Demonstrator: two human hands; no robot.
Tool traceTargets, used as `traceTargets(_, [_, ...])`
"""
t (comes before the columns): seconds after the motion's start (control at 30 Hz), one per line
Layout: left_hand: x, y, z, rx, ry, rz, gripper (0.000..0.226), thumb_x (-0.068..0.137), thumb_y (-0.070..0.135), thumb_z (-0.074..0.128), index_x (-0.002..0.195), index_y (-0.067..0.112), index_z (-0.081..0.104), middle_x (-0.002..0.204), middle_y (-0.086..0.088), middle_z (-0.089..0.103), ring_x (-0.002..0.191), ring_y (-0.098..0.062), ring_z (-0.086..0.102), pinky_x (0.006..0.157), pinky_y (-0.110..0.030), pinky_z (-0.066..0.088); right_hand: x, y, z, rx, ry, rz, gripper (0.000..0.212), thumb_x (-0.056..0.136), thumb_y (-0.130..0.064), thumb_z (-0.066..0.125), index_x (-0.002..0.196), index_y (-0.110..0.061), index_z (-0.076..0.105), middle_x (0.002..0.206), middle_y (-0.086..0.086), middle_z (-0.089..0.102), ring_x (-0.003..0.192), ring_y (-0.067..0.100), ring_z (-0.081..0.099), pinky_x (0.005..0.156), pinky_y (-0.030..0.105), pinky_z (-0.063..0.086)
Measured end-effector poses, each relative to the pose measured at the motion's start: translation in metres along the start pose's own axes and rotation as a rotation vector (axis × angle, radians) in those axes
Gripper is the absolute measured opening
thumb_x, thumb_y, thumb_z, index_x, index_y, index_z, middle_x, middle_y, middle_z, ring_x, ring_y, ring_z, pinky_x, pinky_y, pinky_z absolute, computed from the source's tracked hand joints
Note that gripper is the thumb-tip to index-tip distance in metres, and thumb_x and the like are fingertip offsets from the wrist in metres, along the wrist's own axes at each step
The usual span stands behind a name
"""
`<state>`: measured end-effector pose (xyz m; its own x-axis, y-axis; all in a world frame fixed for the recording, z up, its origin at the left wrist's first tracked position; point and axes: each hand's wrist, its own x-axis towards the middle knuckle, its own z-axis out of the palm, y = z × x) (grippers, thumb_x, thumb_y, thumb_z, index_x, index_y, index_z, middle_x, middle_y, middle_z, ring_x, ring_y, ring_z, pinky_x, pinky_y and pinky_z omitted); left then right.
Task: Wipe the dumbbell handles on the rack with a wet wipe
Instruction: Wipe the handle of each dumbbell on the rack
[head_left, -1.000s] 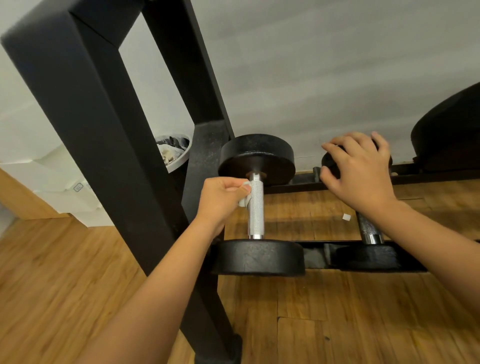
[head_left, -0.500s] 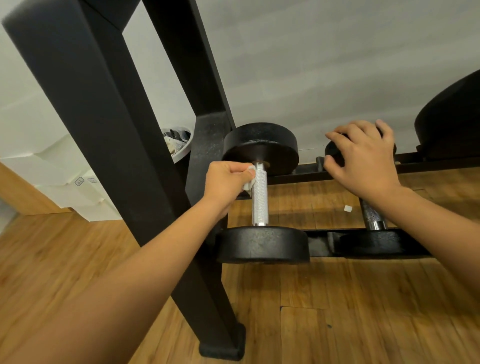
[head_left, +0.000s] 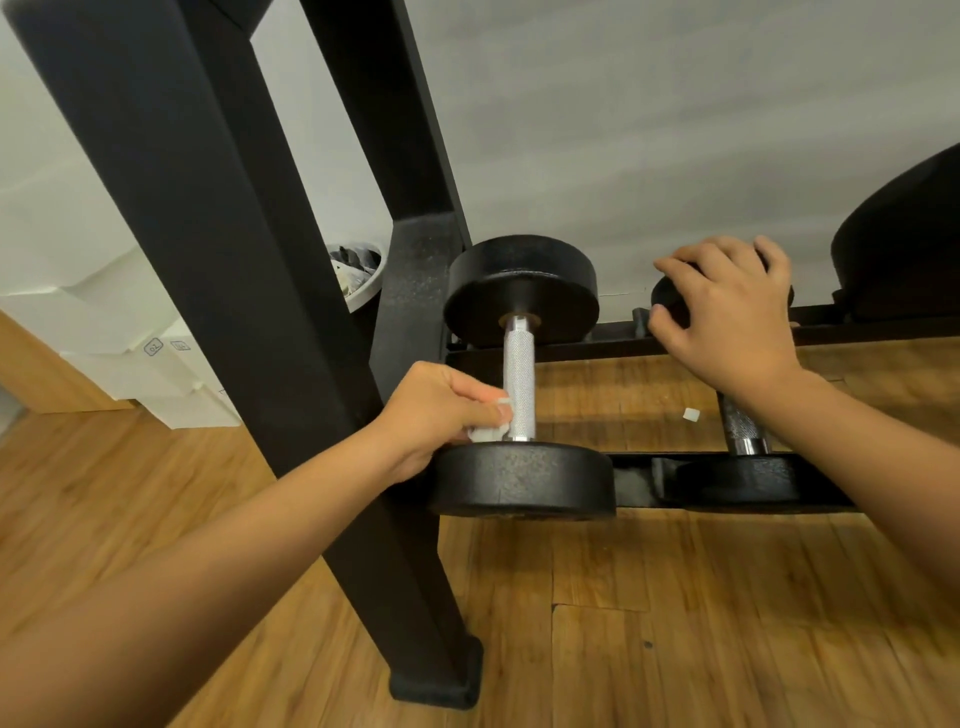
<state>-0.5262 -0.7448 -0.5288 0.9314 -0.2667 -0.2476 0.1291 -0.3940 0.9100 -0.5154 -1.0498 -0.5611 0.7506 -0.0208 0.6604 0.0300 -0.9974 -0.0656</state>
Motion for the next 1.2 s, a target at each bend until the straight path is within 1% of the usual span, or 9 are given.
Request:
traceTargets(0.1, [-0.006,-0.002,0.001,0.132,0.006,0.052,0.015,0.084,0.002,0.080,0.099,0.003,0.080,0.097,-0.003,0.080,0.090,-0.007,0.075,0.075,-0.018,0.058,-0.002,0.002,0.000,-0.008,-0.013,0.000,0.049,0.092,-0.043,0.047,0.131,-0.018,0.061,0.127,0.004,0.062,0.128,0.028,0.047,0.115,0.054,0.024])
traceTargets(0.2, [0.008,0.005,0.007,0.245,0.222,0.218,0.019,0.087,0.014,0.081,0.106,0.013,0.080,0.100,0.002,0.079,0.094,-0.007,0.074,0.089,-0.028,0.059,-0.001,0.002,0.000,-0.010,-0.013,0.001,0.046,0.093,-0.041,0.052,0.131,-0.018,0.061,0.127,0.004,0.062,0.128,0.027,0.047,0.115,0.053,0.024])
traceTargets(0.33, [0.036,0.016,0.020,0.103,0.449,0.316,0.020,0.088,0.019,0.082,0.108,0.014,0.079,0.097,0.004,0.078,0.091,-0.007,0.073,0.088,-0.030,0.061,-0.001,0.002,0.001,-0.009,-0.001,0.000,0.044,0.093,-0.038,0.058,0.131,-0.018,0.061,0.127,0.004,0.062,0.128,0.027,0.048,0.116,0.054,0.024])
traceTargets(0.47, [0.043,0.016,0.031,0.126,0.529,0.354,0.011,0.088,0.021,0.081,0.099,0.017,0.081,0.088,0.012,0.074,0.087,-0.002,0.070,0.084,-0.022,0.058,-0.001,0.002,0.001,0.002,-0.001,0.007,0.044,0.093,-0.038,0.058,0.131,-0.018,0.062,0.127,0.004,0.062,0.128,0.027,0.048,0.116,0.054,0.024])
traceTargets(0.57, [0.044,0.016,0.026,0.243,0.485,0.414,0.014,0.091,0.019,0.079,0.104,0.017,0.081,0.089,0.017,0.071,0.087,0.006,0.067,0.078,-0.010,0.054,-0.001,0.003,0.001,0.004,0.007,0.006,0.044,0.092,-0.038,0.058,0.131,-0.018,0.063,0.127,0.004,0.062,0.128,0.027,0.048,0.115,0.054,0.024])
traceTargets(0.73, [0.029,0.006,0.012,0.373,0.343,0.473,0.019,0.089,0.013,0.079,0.108,0.016,0.081,0.099,0.008,0.078,0.092,0.000,0.071,0.087,-0.015,0.055,-0.001,0.002,0.001,0.015,0.009,0.008,0.043,0.092,-0.037,0.059,0.130,-0.017,0.063,0.126,0.004,0.063,0.127,0.027,0.048,0.115,0.053,0.024])
traceTargets(0.93, [0.040,0.014,0.019,0.401,0.419,0.544,0.023,0.094,0.010,0.073,0.116,0.015,0.078,0.109,0.003,0.078,0.100,-0.002,0.071,0.096,-0.022,0.055,-0.002,0.002,0.000,0.013,0.017,0.009,0.043,0.092,-0.038,0.058,0.130,-0.018,0.063,0.126,0.003,0.063,0.127,0.027,0.048,0.115,0.053,0.025])
traceTargets(1.03, [0.031,0.008,0.015,0.510,0.328,0.492,0.021,0.095,0.014,0.073,0.115,0.018,0.078,0.107,0.004,0.075,0.096,-0.004,0.069,0.093,-0.025,0.056,-0.002,0.001,0.001,0.013,0.025,0.008,0.042,0.092,-0.037,0.060,0.129,-0.017,0.064,0.125,0.003,0.064,0.126,0.027,0.049,0.114,0.053,0.025])
traceTargets(1.2, [0.017,0.004,0.010,0.534,0.233,0.511,0.021,0.092,0.016,0.076,0.113,0.017,0.078,0.102,0.008,0.076,0.092,0.003,0.069,0.087,-0.014,0.054,-0.002,0.004,0.000,0.016,0.034,0.012,0.044,0.092,-0.040,0.053,0.128,-0.017,0.064,0.124,0.003,0.064,0.125,0.027,0.049,0.114,0.053,0.024])
